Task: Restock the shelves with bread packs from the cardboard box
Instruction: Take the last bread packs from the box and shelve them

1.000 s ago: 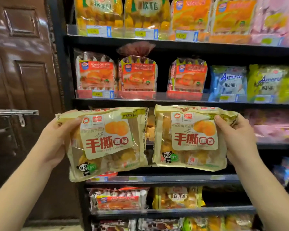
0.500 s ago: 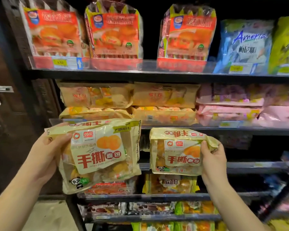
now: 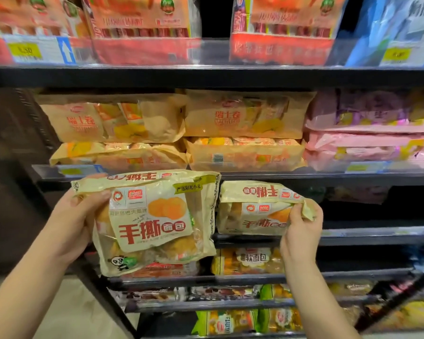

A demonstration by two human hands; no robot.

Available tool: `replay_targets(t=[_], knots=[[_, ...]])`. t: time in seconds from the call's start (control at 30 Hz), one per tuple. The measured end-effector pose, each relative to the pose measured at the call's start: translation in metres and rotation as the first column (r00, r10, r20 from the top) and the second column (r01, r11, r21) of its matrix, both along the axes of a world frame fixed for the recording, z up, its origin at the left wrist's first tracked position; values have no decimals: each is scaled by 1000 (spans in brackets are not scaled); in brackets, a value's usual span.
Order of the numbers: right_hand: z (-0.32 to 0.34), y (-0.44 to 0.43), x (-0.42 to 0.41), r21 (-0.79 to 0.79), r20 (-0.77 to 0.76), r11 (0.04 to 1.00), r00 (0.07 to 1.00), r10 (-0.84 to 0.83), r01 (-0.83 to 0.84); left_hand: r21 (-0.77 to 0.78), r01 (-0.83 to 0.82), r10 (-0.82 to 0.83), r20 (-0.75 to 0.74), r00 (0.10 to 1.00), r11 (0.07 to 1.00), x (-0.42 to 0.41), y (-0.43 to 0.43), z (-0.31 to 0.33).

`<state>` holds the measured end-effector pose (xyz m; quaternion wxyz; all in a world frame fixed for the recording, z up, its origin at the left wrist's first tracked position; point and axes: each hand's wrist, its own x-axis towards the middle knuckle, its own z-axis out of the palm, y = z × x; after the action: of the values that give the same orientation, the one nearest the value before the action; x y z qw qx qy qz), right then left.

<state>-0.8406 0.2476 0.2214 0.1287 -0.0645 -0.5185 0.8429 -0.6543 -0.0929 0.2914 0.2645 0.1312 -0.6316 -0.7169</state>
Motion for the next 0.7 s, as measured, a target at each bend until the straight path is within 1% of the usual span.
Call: replay_targets(t=[0.17,0.3,0.4,0.53,0.6,0.7], knots=[[-4,-3,-23,9,-18,1000,1000,-18,18,14,-35,35,11,999,999,-9,4,-4],[-14,-3,-31,-22,-20,999,999,-32,32,32,-43,43,13,999,999,-13,5,-9],[-30,-2,-34,-3,12,1000,1000,-10,10,31,-34,33,17,999,999,-14,3,-15],[-43,6,-43,69,33,998,999,6,-8,29,-31,30,26,999,999,-17,2,-22],[-46,11,-48,143,29,989,999,37,-41,62,-65,64,17,998,996,-21,-1,-27],[-52,18,-52,283,36,951,992,120,-125,57,-67,66,24,998,996,-24,-4,-31]])
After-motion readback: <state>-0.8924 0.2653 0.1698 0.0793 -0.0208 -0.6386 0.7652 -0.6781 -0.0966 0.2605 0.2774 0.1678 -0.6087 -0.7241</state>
